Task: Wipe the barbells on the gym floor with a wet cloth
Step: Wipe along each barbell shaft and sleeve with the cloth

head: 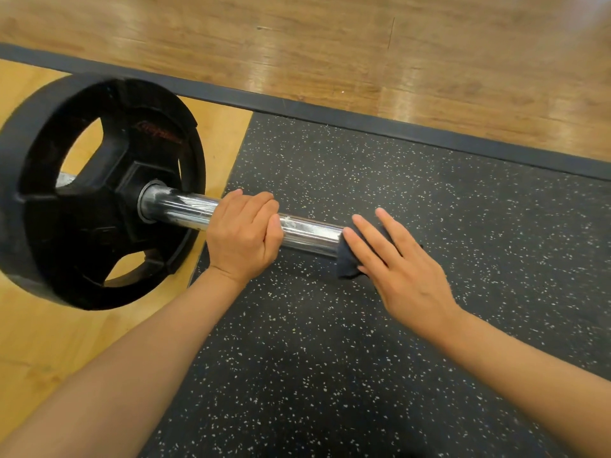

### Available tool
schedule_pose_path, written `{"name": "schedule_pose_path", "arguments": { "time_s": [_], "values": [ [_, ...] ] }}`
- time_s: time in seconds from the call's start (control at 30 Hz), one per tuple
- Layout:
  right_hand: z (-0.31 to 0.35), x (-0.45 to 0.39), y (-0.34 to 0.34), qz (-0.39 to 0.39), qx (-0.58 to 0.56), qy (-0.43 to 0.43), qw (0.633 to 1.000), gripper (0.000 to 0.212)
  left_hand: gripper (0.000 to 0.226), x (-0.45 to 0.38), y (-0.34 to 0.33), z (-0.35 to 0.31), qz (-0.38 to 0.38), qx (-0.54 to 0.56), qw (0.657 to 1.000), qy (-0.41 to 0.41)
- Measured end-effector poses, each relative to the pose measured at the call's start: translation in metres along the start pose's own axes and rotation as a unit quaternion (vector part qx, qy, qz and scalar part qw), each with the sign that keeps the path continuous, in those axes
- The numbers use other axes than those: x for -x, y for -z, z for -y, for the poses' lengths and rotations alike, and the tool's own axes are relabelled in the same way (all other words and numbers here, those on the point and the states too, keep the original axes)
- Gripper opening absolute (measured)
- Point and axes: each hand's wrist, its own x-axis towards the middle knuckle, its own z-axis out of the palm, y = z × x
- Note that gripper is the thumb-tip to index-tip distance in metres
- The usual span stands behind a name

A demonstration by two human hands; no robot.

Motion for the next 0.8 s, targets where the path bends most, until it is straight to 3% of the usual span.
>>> {"name": "schedule_pose_path", "arguments": {
  "time_s": [0.2, 0.43, 0.57, 0.8],
  "values": [
    [0.047, -0.065, -0.014, 0.000, -0.012, 0.008, 1.000, 0.050, 0.034, 0.000, 0.002, 0.002, 0.016, -0.007, 1.000, -0.007],
    [-0.001, -0.003, 0.002, 0.012, 0.000, 0.016, 1.000, 0.049, 0.034, 0.001, 0.000, 0.003, 0.001, 0.003, 1.000, -0.009],
    [0.020, -0.025, -0.007, 0.003, 0.013, -0.026, 1.000, 0.049, 0.033, 0.000, 0.002, -0.001, -0.005, 0.001, 1.000, 0.004],
    [0.024, -0.044, -0.008, 0.001, -0.001, 0.042, 0.999, 0.050, 0.034, -0.002, 0.003, 0.006, 0.008, 0.001, 1.000, -0.029]
  ]
}}
